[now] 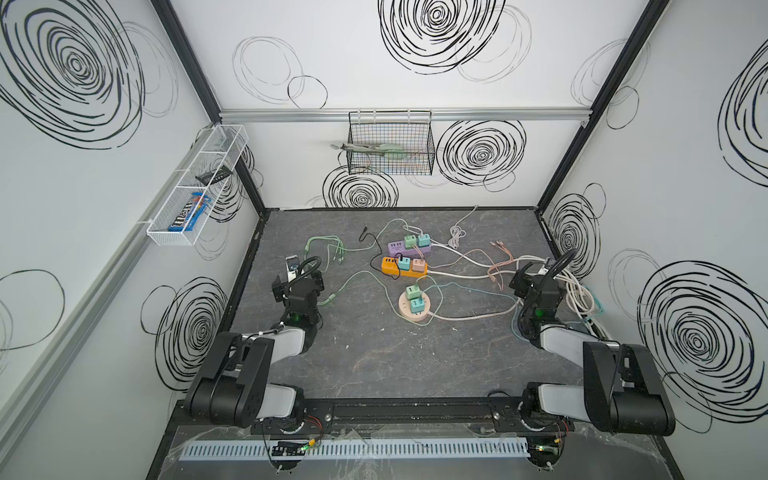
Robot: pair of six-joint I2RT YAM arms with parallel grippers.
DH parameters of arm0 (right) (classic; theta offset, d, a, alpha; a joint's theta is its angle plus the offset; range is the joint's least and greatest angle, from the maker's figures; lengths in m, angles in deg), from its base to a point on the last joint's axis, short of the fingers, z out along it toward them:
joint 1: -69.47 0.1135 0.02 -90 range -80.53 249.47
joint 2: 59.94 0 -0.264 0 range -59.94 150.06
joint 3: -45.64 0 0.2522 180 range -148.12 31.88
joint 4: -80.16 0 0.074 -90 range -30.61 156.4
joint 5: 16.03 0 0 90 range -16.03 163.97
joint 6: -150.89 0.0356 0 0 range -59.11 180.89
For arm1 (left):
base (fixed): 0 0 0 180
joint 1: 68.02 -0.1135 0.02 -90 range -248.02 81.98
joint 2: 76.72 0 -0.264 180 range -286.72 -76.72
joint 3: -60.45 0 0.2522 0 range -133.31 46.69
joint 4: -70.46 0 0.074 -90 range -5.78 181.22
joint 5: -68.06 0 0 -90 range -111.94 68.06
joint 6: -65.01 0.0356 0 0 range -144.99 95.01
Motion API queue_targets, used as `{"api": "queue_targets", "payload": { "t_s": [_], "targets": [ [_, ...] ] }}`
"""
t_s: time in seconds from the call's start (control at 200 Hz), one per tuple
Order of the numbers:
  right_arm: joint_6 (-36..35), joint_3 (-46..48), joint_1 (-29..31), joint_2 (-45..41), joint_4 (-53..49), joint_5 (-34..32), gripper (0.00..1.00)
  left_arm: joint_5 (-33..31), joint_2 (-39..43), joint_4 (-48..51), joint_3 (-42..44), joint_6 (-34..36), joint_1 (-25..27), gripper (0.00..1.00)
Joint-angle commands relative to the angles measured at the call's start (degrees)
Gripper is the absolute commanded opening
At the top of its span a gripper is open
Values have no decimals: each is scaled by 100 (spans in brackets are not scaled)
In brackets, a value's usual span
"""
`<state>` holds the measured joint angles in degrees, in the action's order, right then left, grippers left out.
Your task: Insert the plug
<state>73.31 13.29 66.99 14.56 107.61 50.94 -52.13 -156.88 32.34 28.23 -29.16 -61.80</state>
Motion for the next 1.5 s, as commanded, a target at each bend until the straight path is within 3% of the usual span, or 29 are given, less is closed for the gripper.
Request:
{"api": "queue_targets", "payload": {
  "t_s": [0.0,0.065,0.13,0.21,0.28,0.425,0.535,0.645,0.76,0.856,0.931,1.001,1.036,1.096,1.166,1.251,1.291,1.346,1.381,1.496],
  "targets": [
    [95,147,45,-189,665,423,97,1409,-281,-1768,415,194,-163,96],
    [14,116,66,-177,678,568,97,1769,-295,-2197,778,252,-156,96],
    [-84,190,119,-116,877,628,97,1694,-725,-3534,1065,329,-154,96],
    [-291,468,289,-86,1389,615,97,1363,-421,-2416,771,186,-114,96],
    [-544,772,514,-25,1988,531,97,1283,-629,-3095,922,215,-115,96],
    [-799,1153,849,315,3070,51,97,1244,-549,-2957,917,131,-148,96],
    [-855,694,821,556,2453,317,97,1244,-537,-2945,918,135,-143,96],
    [-603,-330,391,1072,966,1057,97,1235,-536,-2960,929,145,-138,96],
    [-653,-369,424,1061,894,1051,97,1277,-551,-2934,899,199,-106,96],
    [-606,-292,242,1002,972,1464,97,1229,-562,-2925,888,270,-34,96],
    [-748,25,233,938,1450,1835,97,1218,-563,-2933,896,276,-24,96],
    [-1051,781,248,1253,3350,1892,97,1220,-570,-2933,890,277,-17,96],
    [-1041,877,257,1381,3733,1813,97,1218,-571,-2933,889,276,-15,96],
    [-1027,723,265,1308,3329,1739,97,1218,-569,-2933,894,276,-15,96],
    [-672,263,258,965,1778,1631,97,1214,-571,-2933,887,276,-15,96],
    [-932,584,270,1184,2846,1699,97,1217,-569,-2933,888,276,-15,96],
    [-908,541,267,1123,2662,1800,97,1209,-570,-2933,891,276,-15,96],
    [-1197,229,228,1027,1847,2756,97,1209,-563,-2933,892,281,-7,96],
    [-1176,367,125,1046,2197,2956,97,1200,-571,-2949,895,291,2,96],
    [-1165,326,95,1027,2080,3030,97,1156,-580,-3004,920,346,46,96]
  ]
}}
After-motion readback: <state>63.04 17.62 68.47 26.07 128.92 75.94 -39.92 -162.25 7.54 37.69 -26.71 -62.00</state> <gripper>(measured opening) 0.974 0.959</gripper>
